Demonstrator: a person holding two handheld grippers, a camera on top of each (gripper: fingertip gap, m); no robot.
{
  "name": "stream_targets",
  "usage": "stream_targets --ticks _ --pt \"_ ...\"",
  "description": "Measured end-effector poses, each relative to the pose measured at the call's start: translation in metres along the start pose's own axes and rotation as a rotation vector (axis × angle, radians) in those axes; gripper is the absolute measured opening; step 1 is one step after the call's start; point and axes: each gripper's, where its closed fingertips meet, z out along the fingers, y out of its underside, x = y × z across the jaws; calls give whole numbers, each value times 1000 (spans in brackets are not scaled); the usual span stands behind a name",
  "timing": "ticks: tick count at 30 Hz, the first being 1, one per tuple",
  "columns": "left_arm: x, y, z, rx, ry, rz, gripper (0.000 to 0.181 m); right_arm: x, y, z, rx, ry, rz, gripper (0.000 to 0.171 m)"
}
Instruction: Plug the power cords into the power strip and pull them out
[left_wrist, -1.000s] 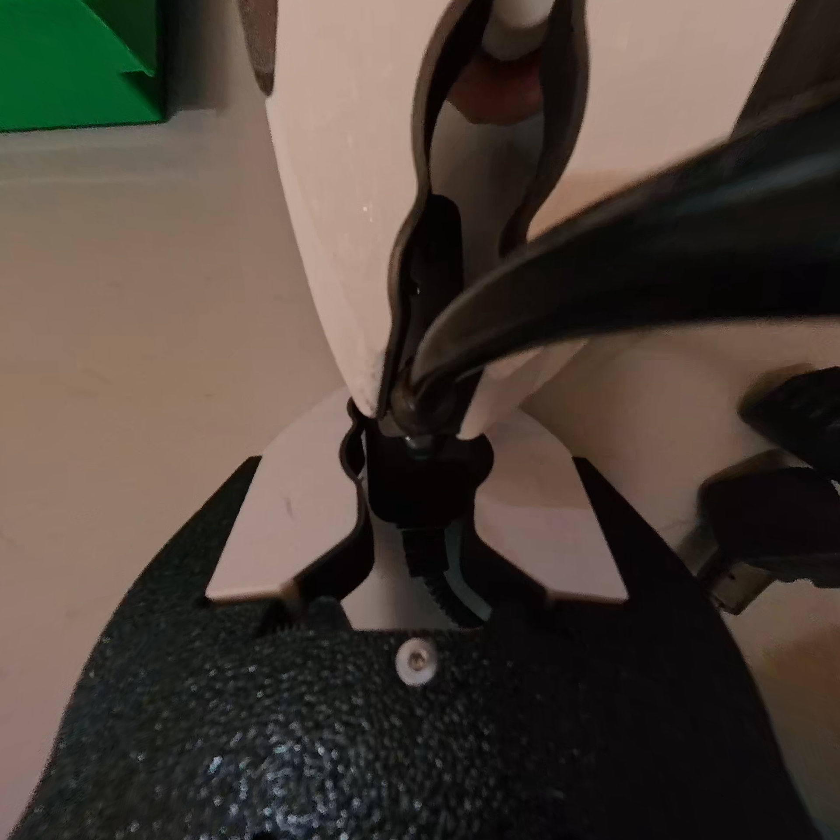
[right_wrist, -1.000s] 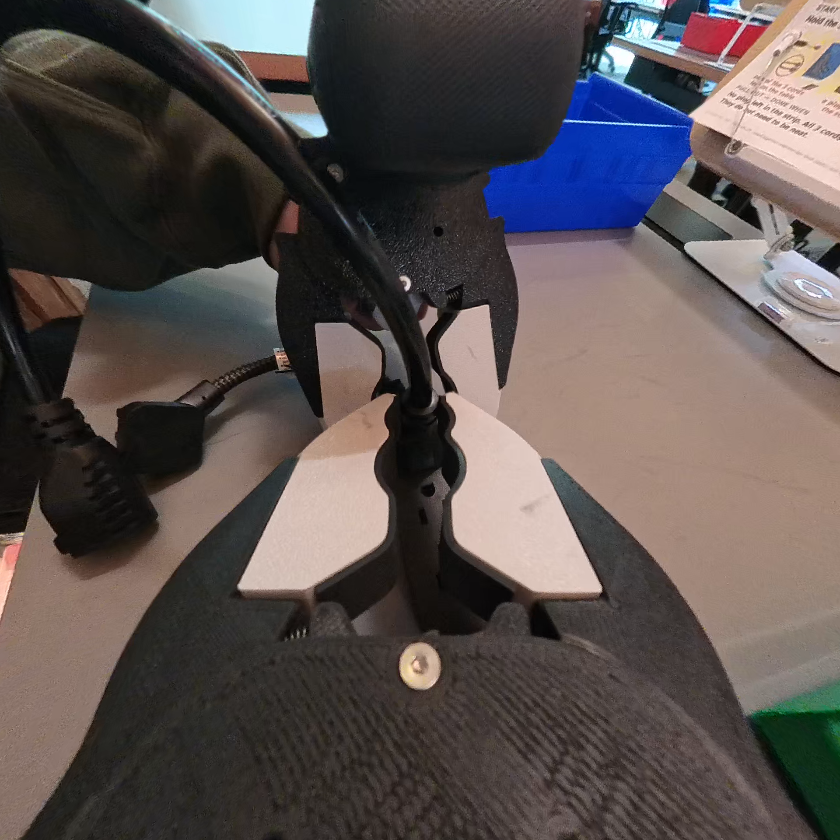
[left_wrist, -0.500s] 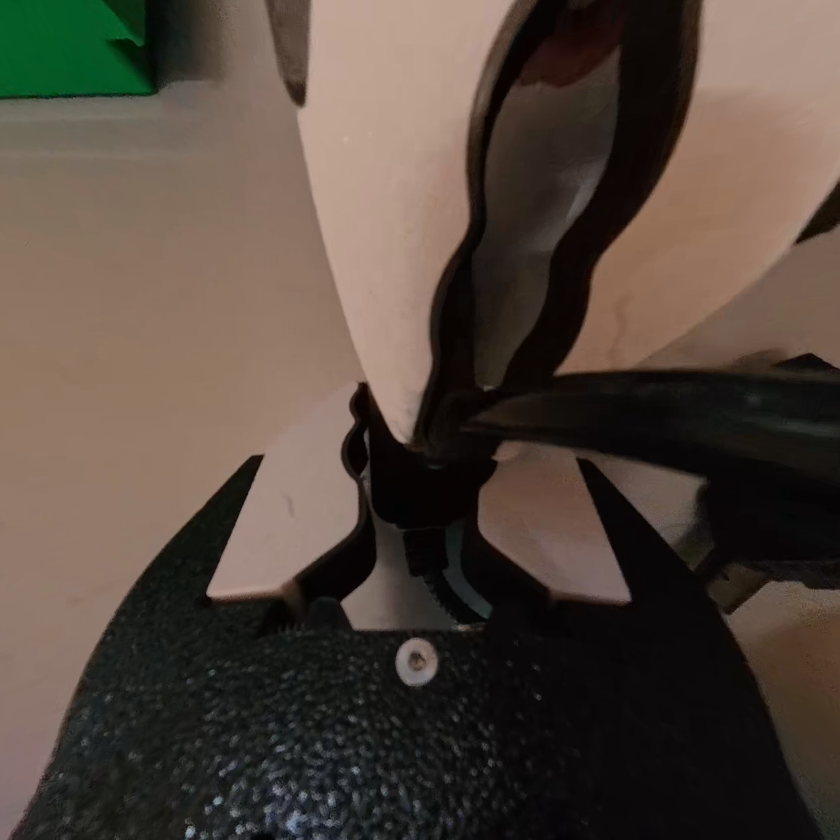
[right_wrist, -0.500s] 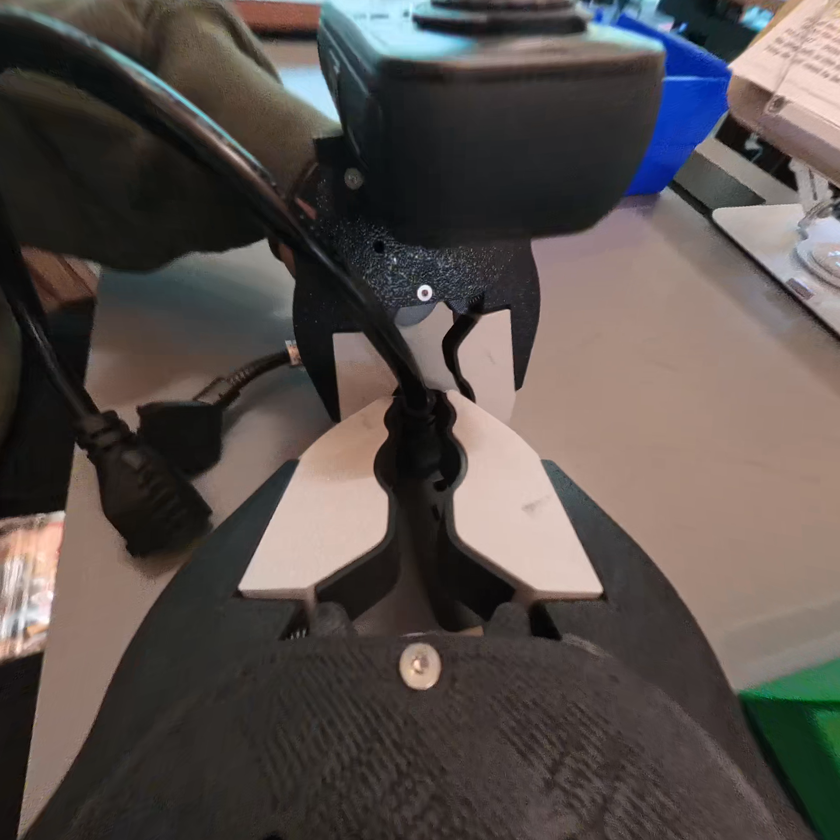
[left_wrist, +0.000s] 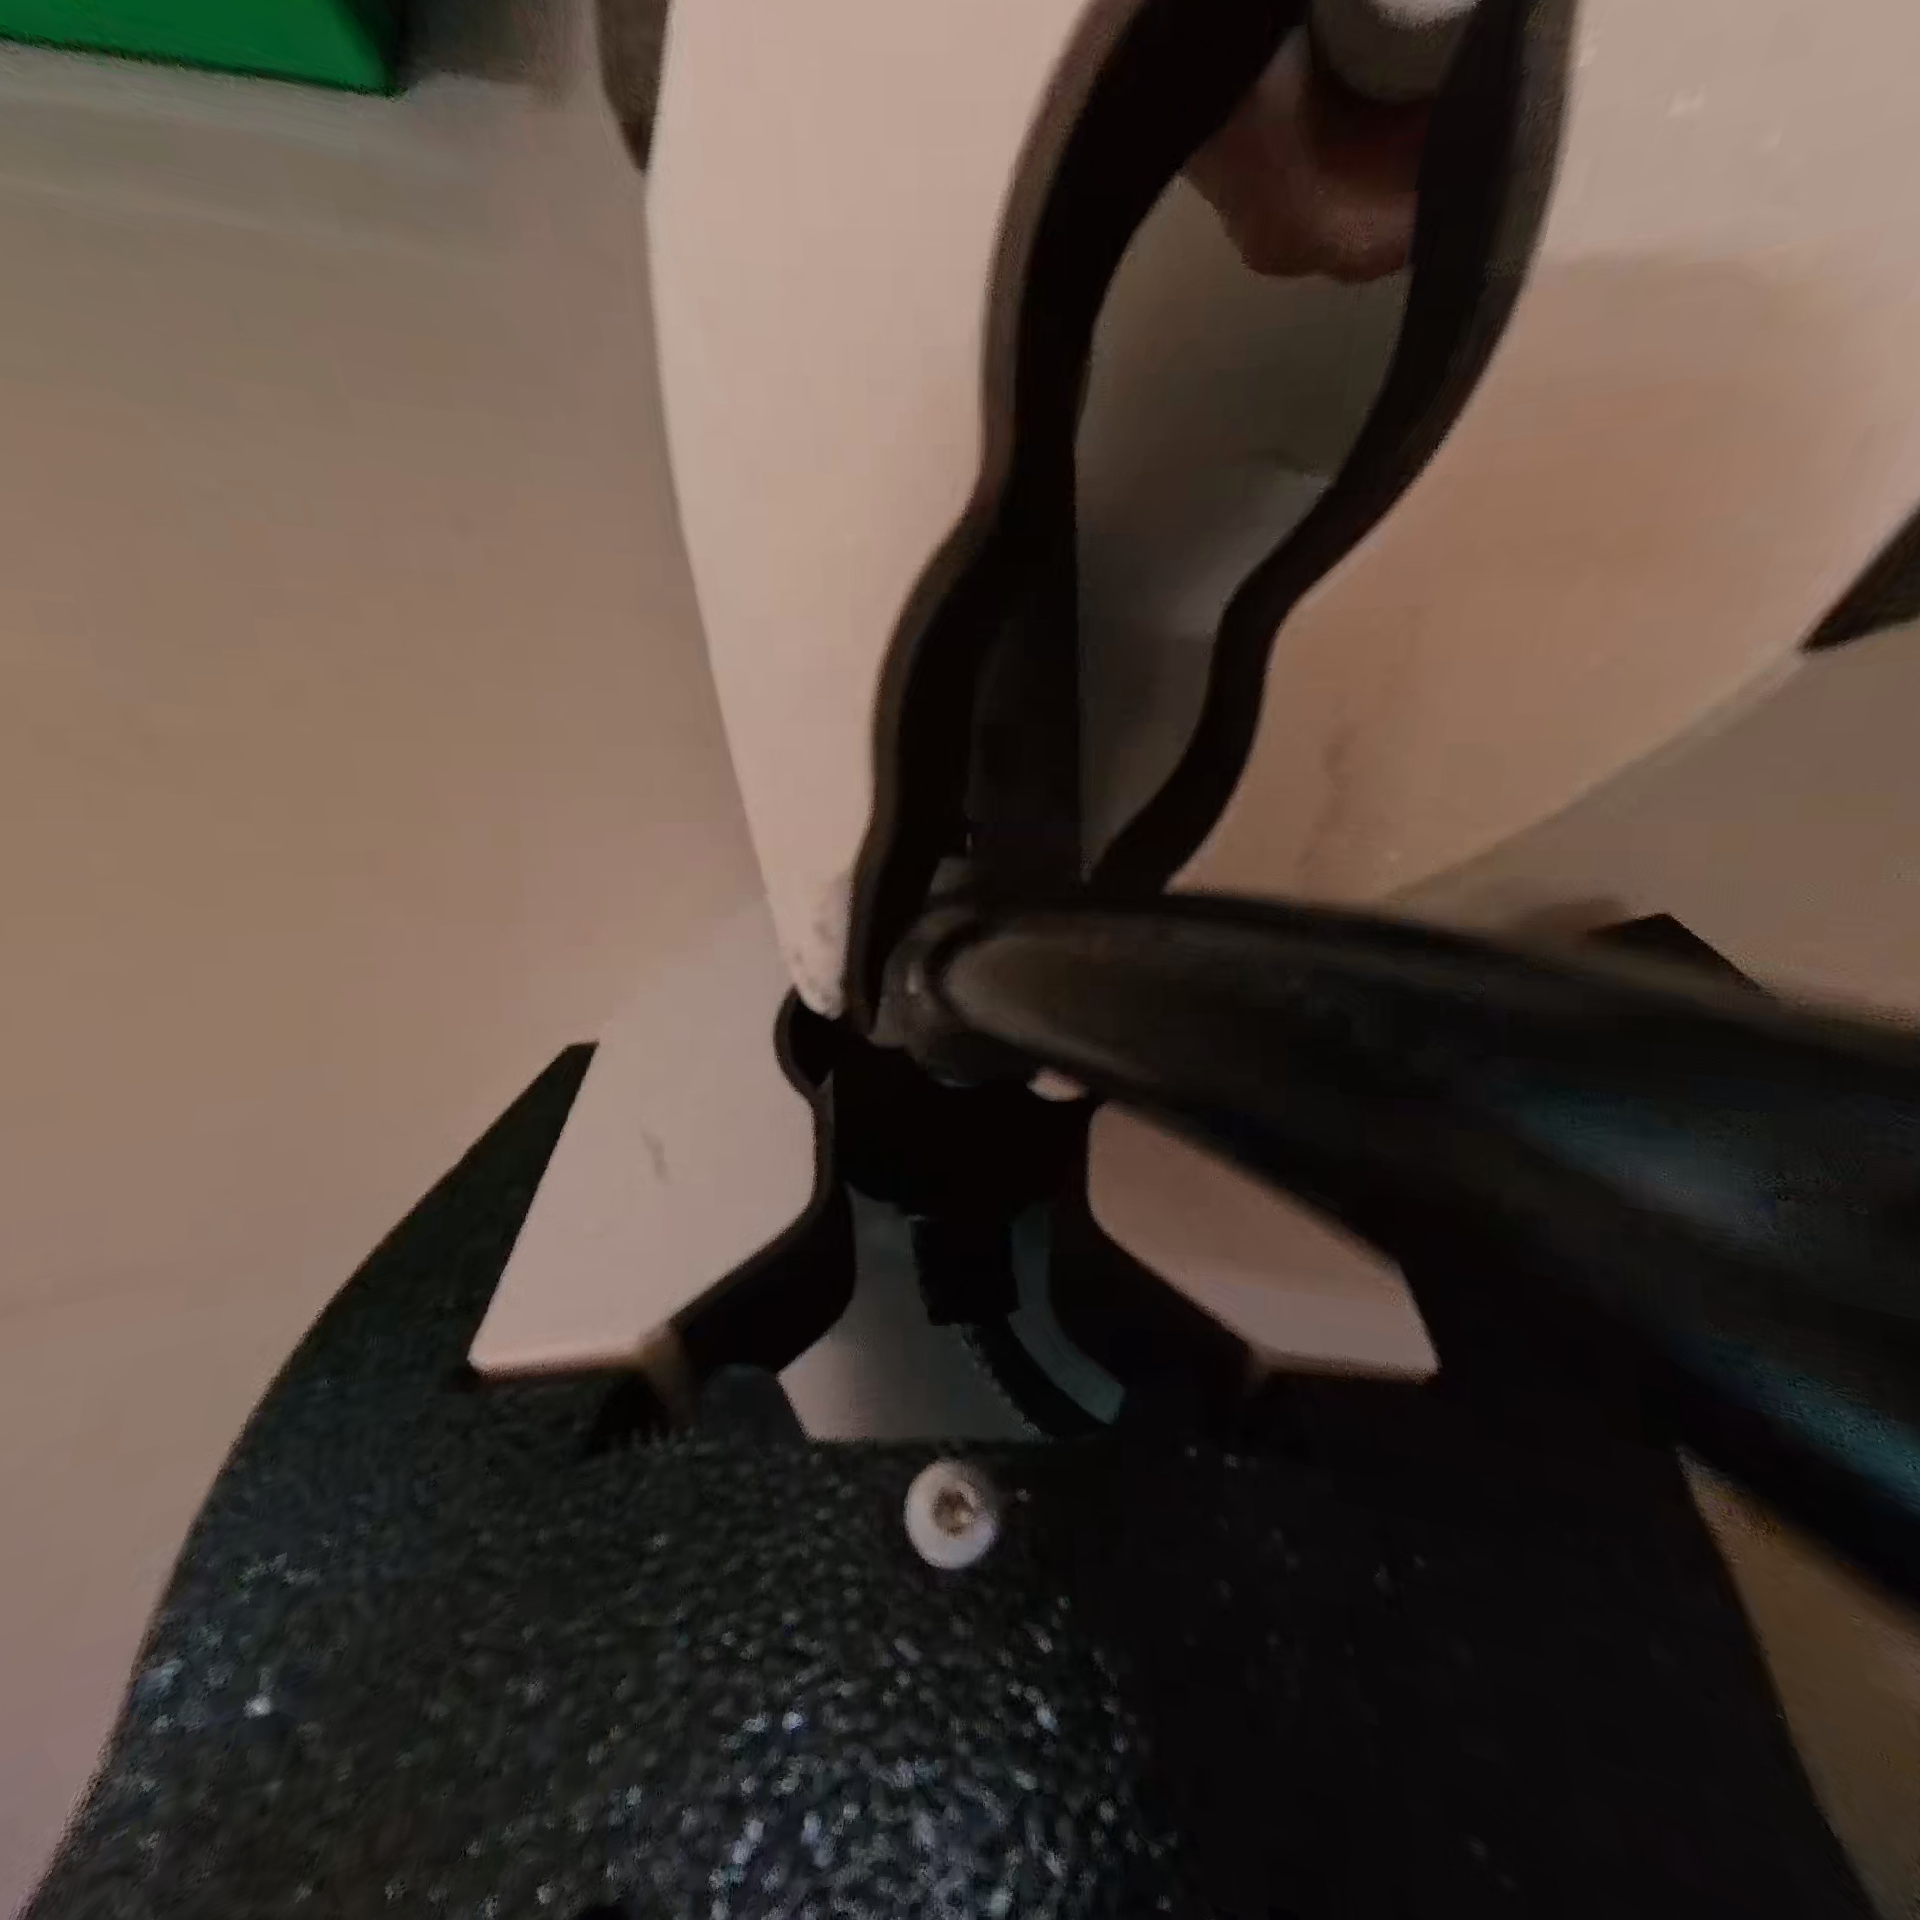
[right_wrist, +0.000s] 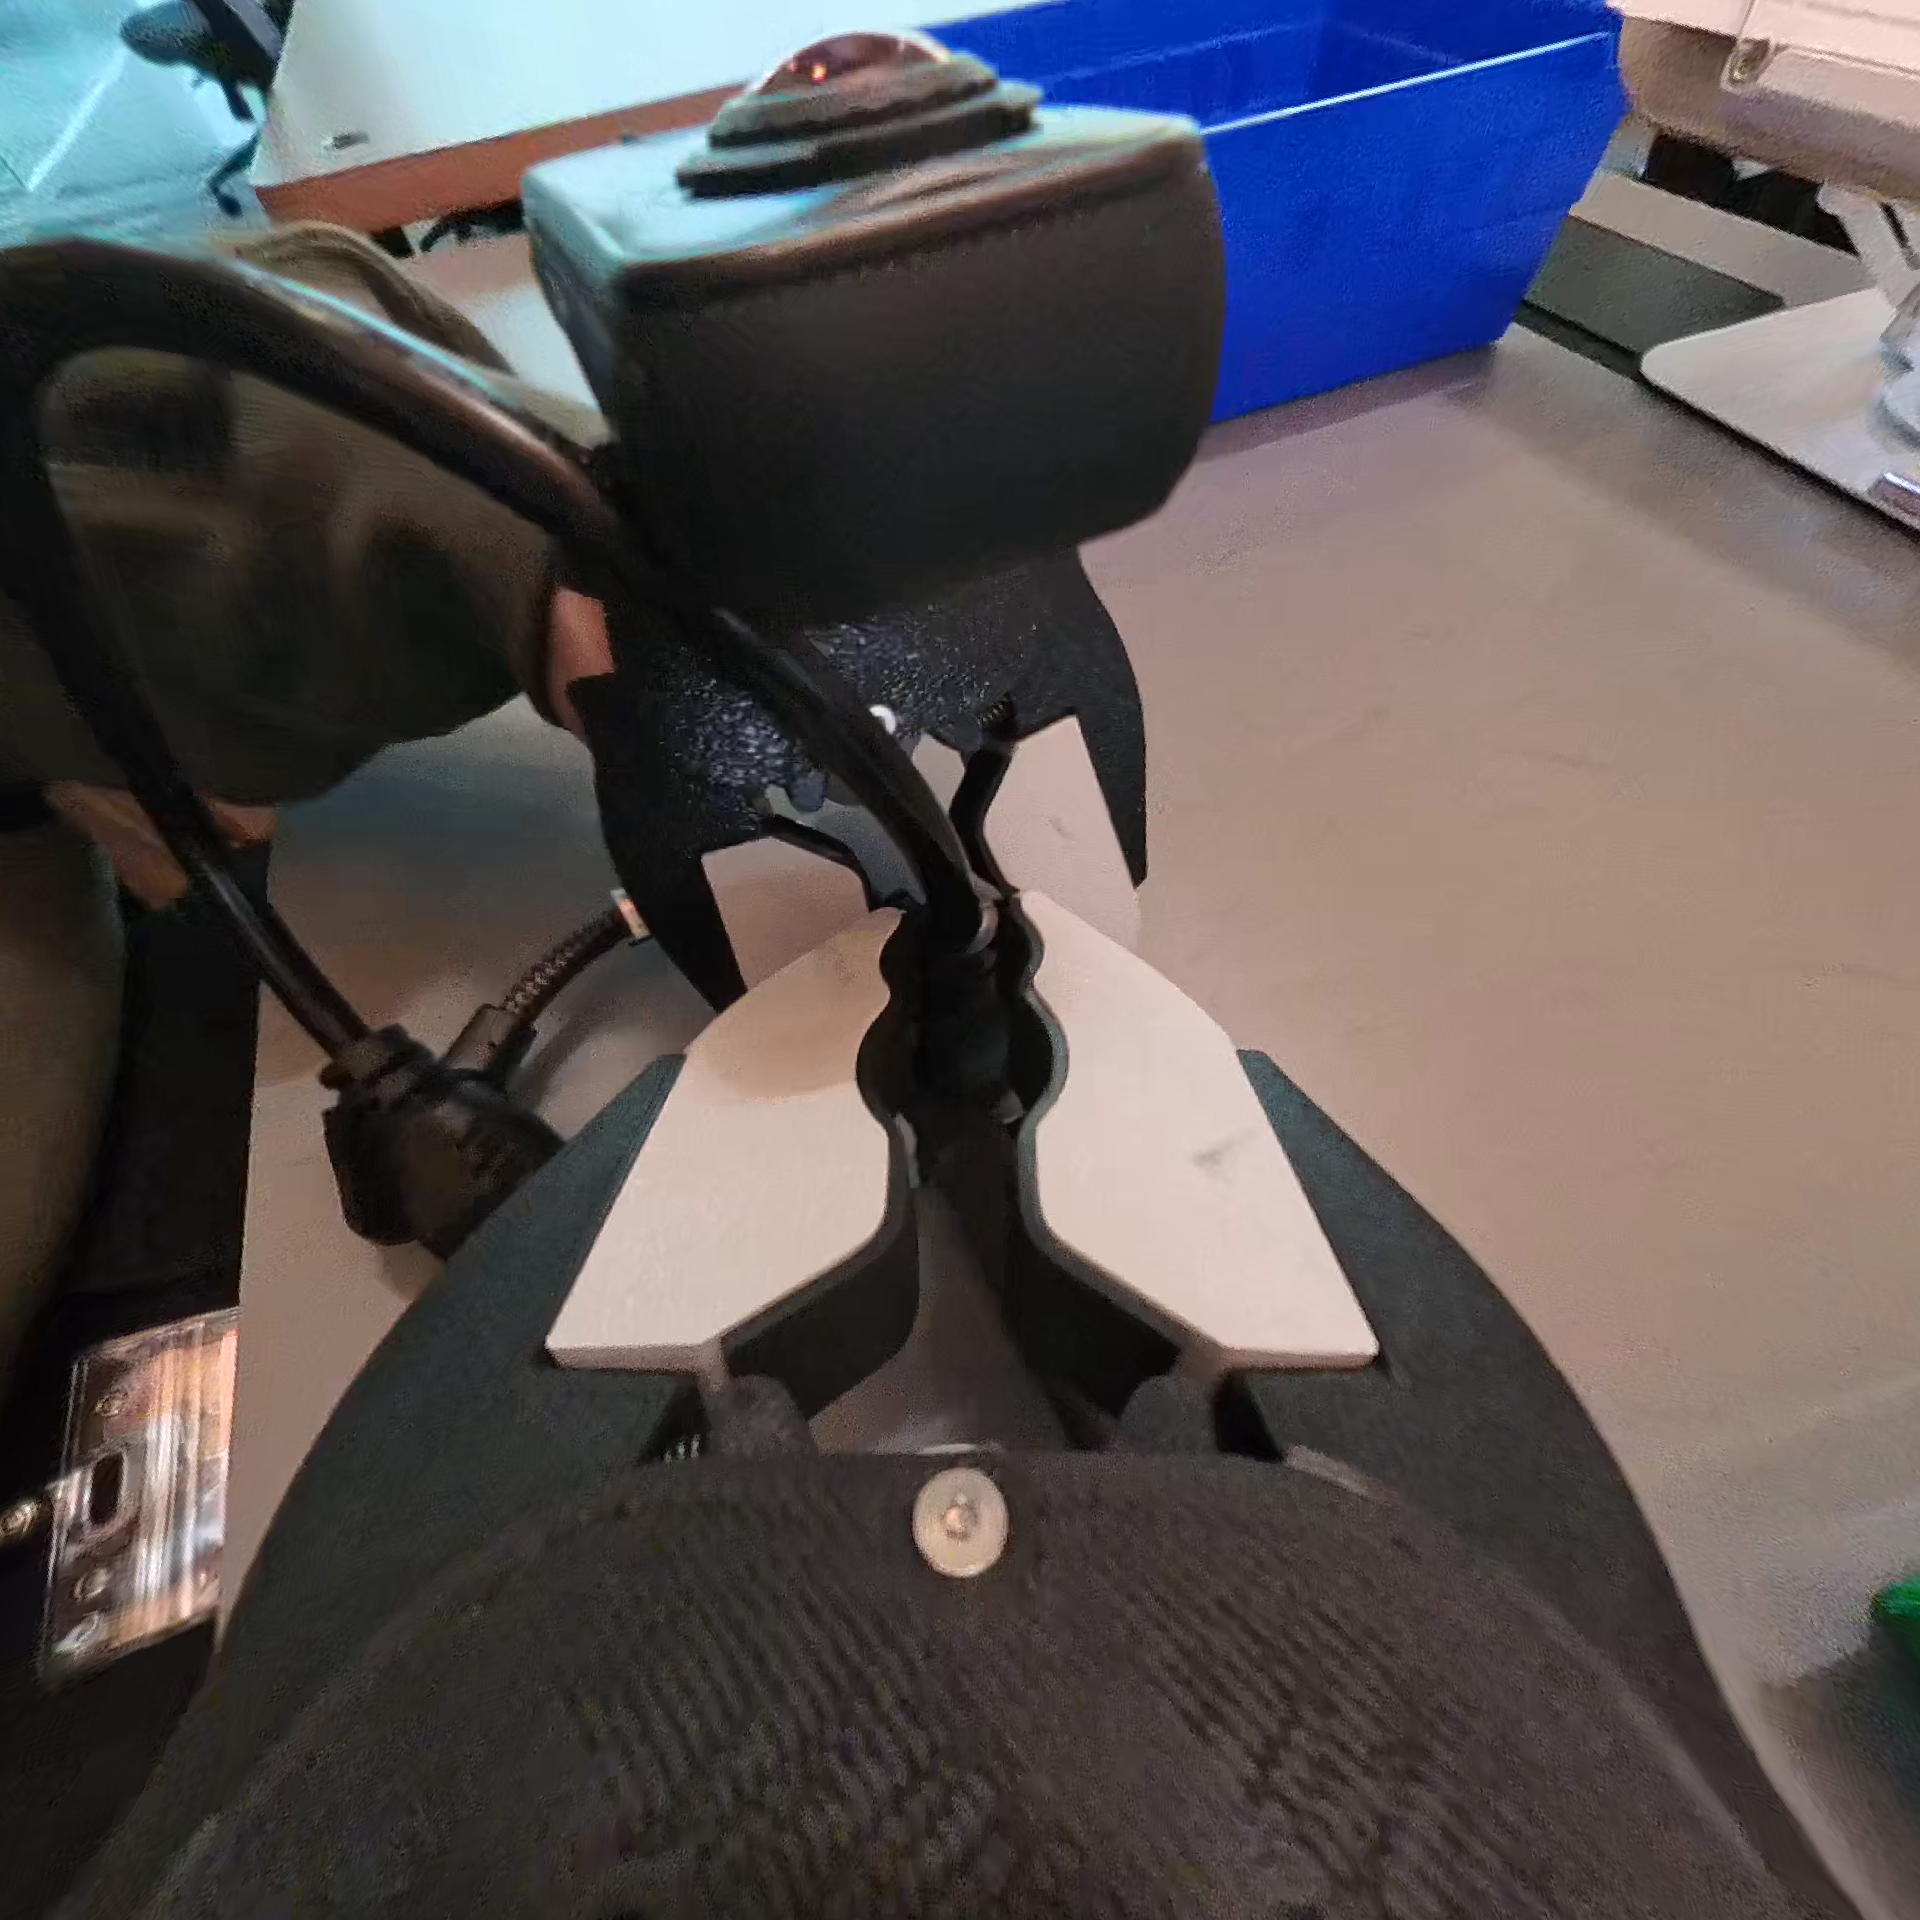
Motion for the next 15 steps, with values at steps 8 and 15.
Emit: stream_targets --ticks 8,15 --pt "4 -2 1 15 -5 -12 45 -5 1 -3 -14 10 -46 15" --pt "6 10 -10 66 -69 -11 44 -8 6 -5 -57 58 -53 16"
